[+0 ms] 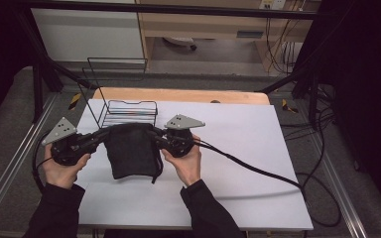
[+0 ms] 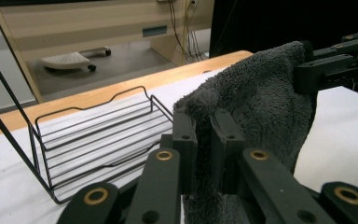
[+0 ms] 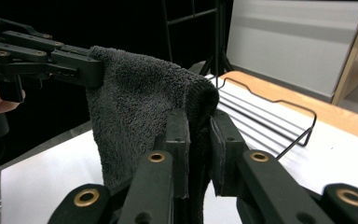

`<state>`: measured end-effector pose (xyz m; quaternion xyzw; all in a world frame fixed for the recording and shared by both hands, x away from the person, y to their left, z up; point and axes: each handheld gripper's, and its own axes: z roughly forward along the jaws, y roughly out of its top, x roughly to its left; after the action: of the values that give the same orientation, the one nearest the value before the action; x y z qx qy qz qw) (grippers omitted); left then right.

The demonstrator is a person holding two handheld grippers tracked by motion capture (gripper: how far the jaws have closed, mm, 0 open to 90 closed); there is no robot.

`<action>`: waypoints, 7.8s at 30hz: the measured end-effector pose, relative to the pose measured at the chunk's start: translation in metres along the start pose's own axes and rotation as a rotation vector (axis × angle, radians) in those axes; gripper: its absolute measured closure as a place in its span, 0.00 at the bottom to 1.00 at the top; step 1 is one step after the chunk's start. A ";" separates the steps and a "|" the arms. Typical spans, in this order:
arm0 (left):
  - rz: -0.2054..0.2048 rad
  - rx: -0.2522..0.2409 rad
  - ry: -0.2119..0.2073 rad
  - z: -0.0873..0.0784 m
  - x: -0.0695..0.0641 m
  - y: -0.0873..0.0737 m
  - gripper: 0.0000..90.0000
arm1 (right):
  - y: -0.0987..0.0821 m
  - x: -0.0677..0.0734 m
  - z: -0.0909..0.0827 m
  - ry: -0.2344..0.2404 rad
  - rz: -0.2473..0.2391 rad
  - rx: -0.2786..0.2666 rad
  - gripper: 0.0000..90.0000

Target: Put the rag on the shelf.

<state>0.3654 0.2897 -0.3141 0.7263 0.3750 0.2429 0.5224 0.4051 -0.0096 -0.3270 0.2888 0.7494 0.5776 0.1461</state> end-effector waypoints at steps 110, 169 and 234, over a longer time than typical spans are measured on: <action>-0.017 -0.502 0.148 -0.038 0.052 0.139 0.91 | 0.177 0.027 0.017 -0.092 -0.183 -0.387 0.90; 0.009 -0.498 0.246 0.007 0.092 0.218 0.91 | 0.249 -0.018 0.050 -0.186 -0.229 -0.414 0.90; 0.052 -0.346 0.151 0.019 0.111 0.128 0.91 | 0.165 -0.025 0.078 -0.135 -0.234 -0.243 0.90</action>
<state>0.4832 0.3452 -0.2046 0.6148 0.3469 0.3709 0.6034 0.5116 0.0636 -0.1954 0.2180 0.6912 0.6222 0.2959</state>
